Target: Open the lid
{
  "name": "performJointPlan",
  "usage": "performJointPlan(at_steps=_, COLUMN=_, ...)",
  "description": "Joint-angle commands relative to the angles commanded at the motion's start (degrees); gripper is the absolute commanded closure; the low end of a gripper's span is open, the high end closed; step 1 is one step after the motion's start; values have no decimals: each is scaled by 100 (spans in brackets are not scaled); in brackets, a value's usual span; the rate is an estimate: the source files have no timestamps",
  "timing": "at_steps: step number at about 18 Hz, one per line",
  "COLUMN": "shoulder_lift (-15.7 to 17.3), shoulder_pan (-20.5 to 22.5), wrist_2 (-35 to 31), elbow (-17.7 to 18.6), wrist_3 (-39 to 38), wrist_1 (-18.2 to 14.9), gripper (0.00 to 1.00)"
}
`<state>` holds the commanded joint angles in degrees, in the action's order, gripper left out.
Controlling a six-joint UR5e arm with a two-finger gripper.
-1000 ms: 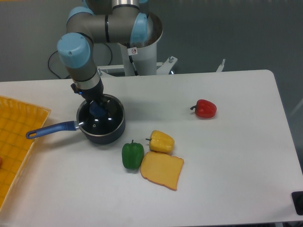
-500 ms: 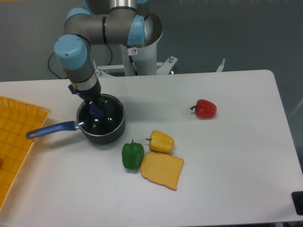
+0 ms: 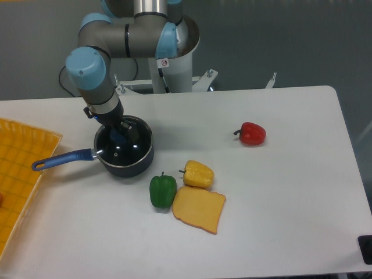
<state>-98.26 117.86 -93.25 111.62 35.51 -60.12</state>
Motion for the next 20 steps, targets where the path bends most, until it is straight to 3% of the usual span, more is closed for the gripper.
performJointPlan(at_steps=5, shoulder_lift=0, shoulder_pan=9, wrist_2=0, elbow=-9, wrist_3=-9, wrist_1=-44, gripper=48)
performJointPlan(at_steps=12, shoulder_lift=-35, shoulder_pan=61, wrist_2=35, elbow=-105, wrist_3=26, wrist_1=-105, gripper=51)
performJointPlan(at_steps=20, shoulder_lift=-35, shoulder_pan=132, wrist_2=26, elbow=-658, wrist_3=385, wrist_1=-720, gripper=53)
